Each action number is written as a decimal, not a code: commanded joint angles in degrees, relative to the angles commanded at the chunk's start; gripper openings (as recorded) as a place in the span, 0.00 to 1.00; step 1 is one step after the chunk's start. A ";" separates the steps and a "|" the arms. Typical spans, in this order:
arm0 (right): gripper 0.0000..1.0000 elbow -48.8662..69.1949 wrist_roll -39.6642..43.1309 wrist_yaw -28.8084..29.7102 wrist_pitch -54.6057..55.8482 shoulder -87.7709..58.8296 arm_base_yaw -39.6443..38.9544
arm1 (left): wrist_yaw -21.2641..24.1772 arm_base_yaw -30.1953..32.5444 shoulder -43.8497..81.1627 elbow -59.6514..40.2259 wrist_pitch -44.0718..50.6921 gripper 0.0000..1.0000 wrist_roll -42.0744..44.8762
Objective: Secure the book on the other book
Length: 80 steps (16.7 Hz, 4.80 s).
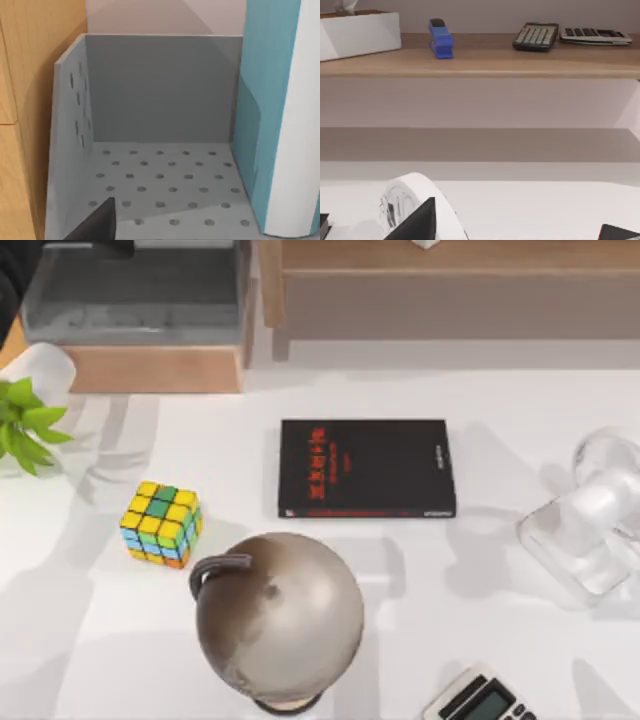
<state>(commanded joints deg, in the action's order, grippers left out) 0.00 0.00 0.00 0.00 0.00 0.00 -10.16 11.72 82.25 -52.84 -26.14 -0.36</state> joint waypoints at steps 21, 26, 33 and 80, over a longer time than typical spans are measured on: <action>1.00 0.00 0.00 0.00 0.00 0.00 0.00 | -3.08 3.55 32.28 -26.31 -9.32 1.00 0.11; 1.00 0.00 0.00 0.00 0.00 0.00 0.00 | -3.20 3.94 34.09 -29.30 -7.99 1.00 -0.03; 1.00 0.00 0.00 0.00 0.00 0.00 0.00 | -3.20 3.94 34.09 -29.30 -7.99 0.62 -0.03; 1.00 0.00 0.00 0.00 0.00 0.00 0.00 | -23.08 33.58 8.63 -26.64 2.03 0.00 36.70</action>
<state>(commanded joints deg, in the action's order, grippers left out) 0.00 0.00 0.00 0.00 0.00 0.00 -33.24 45.30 90.88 -79.48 -24.11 36.35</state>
